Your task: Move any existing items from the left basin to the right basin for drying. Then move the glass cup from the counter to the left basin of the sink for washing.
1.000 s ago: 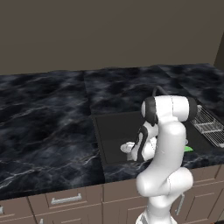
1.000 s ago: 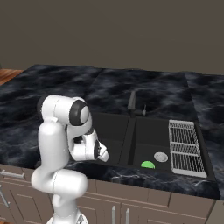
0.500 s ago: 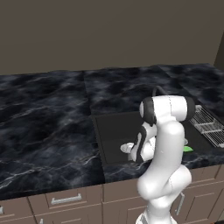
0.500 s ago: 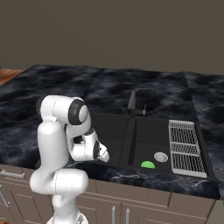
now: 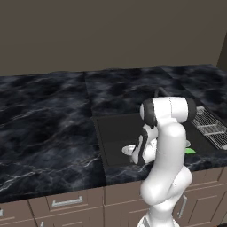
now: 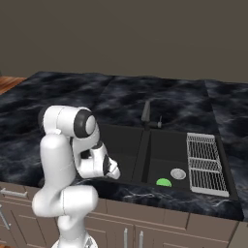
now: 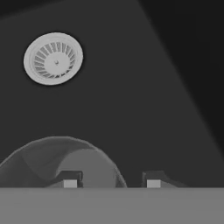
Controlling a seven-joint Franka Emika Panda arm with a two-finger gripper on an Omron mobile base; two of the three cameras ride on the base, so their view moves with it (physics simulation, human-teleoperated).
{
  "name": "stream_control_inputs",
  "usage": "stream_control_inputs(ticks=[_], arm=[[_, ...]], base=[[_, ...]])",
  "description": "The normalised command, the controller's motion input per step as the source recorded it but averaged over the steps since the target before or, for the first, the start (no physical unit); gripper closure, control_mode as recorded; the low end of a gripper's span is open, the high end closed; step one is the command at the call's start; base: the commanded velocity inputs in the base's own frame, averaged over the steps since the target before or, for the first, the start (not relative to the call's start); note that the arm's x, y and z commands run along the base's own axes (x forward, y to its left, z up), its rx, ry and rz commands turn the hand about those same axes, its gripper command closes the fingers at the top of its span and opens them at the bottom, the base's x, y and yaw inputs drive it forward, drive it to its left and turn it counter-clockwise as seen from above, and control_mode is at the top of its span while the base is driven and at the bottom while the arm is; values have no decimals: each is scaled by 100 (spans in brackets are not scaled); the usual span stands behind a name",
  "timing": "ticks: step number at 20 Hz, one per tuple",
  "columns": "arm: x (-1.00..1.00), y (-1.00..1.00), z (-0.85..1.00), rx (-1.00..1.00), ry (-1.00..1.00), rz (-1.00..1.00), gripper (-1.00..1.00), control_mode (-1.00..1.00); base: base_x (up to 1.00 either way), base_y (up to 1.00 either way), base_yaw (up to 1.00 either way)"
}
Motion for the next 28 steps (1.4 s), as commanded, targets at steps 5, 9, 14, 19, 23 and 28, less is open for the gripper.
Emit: stream_control_inputs(ticks=[5, 9, 14, 19, 23, 28], arm=[[-7, 0, 1, 4, -2, 0, -100, -100], [-16, 0, 30, 0, -6, 0, -100, -100], [-10, -2, 50, 0, -7, 0, -100, -100], [-1, 0, 59, 0, -3, 0, -100, -100], [1, 0, 76, -5, 0, -2, -100, -100], [7, 0, 87, -10, 0, -3, -100, -100]], base=[[0, 0, 0], [0, 0, 0], [0, 0, 0], [0, 0, 0], [0, 0, 0], [0, 0, 0]])
